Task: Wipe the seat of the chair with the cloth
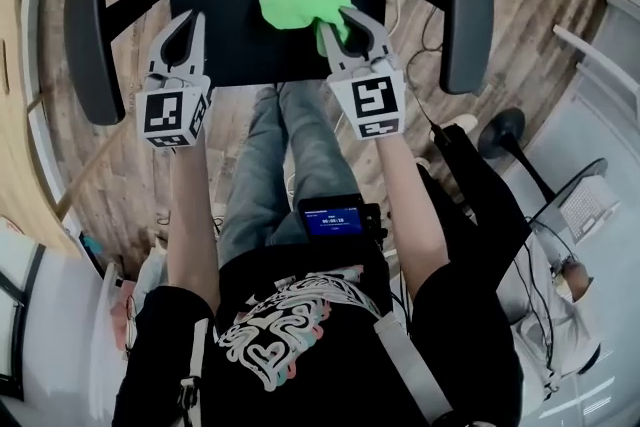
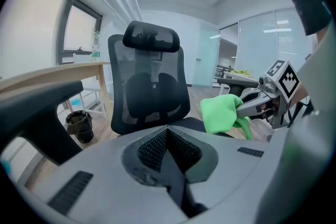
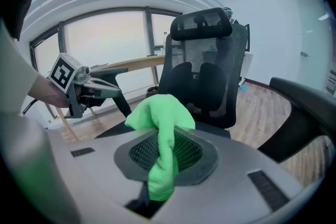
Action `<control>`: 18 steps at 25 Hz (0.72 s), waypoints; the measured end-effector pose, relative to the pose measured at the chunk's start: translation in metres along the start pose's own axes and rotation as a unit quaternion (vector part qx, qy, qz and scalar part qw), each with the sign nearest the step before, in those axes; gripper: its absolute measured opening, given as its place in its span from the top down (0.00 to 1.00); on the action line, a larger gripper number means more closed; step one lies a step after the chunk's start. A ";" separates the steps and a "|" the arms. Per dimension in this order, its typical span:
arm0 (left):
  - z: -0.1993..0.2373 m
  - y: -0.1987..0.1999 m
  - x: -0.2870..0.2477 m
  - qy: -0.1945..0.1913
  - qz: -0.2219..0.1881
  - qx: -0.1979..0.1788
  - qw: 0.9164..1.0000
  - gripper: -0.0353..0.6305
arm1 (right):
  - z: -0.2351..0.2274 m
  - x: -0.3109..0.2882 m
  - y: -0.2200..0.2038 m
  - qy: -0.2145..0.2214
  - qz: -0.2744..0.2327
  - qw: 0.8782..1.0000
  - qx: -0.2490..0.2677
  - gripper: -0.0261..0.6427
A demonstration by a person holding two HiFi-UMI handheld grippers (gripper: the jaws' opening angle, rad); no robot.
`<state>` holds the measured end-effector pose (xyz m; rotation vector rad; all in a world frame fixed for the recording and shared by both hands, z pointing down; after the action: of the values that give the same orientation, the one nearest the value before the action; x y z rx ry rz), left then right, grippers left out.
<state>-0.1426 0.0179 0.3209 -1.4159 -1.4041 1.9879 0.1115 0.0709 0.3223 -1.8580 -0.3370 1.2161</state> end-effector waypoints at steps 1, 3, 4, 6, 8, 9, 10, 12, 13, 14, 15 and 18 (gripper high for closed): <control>0.000 0.007 0.001 0.000 -0.004 -0.001 1.000 0.94 | 0.000 0.005 0.004 0.000 -0.002 1.000 -0.003 0.88; -0.004 0.019 0.004 -0.003 -0.012 -0.004 1.000 0.94 | 0.002 0.015 0.011 0.003 -0.005 1.000 -0.007 0.88; -0.007 0.025 0.007 -0.005 -0.014 -0.005 1.000 0.94 | 0.003 0.021 0.014 0.005 -0.009 1.000 -0.007 0.88; -0.013 0.037 0.013 -0.009 -0.019 -0.009 1.000 0.94 | 0.005 0.034 0.020 0.004 -0.013 1.000 -0.009 0.88; -0.014 0.047 0.020 -0.011 -0.026 -0.013 1.000 0.94 | 0.007 0.043 0.029 0.000 -0.019 1.000 -0.015 0.88; -0.011 0.051 0.024 -0.011 -0.030 -0.013 0.999 0.94 | 0.009 0.045 0.034 -0.003 -0.029 0.999 -0.017 0.88; -0.007 0.055 0.029 -0.010 -0.033 -0.013 0.999 0.94 | 0.012 0.047 0.040 -0.006 -0.037 0.999 -0.018 0.88; -0.001 0.063 0.040 -0.011 -0.038 -0.015 0.999 0.94 | 0.017 0.054 0.052 -0.011 -0.040 0.999 -0.022 0.88; 0.000 0.067 0.045 -0.012 -0.041 -0.018 0.999 0.94 | 0.019 0.059 0.057 -0.014 -0.039 0.999 -0.023 0.88; 0.002 0.072 0.050 -0.014 -0.043 -0.022 0.999 0.94 | 0.021 0.064 0.060 -0.018 -0.038 0.999 -0.025 0.88; 0.005 0.076 0.056 -0.014 -0.045 -0.025 0.999 0.94 | 0.023 0.068 0.064 -0.021 -0.037 0.999 -0.027 0.88; 0.016 0.086 0.073 -0.012 -0.050 -0.030 0.998 0.94 | 0.029 0.080 0.070 -0.033 -0.051 0.998 -0.026 0.88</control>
<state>-0.1669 0.0220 0.2094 -1.3245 -1.5254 1.9217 0.1101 0.0942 0.2144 -1.8248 -0.4977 1.2117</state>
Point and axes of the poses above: the fingertips, and each gripper's own axes: x backward along the fingers, z to its left, y out of its top, the point moved 7 cm from there along x, backward along the fingers, and after that the axes turned 7 degrees about y, right-handed, at the moved point
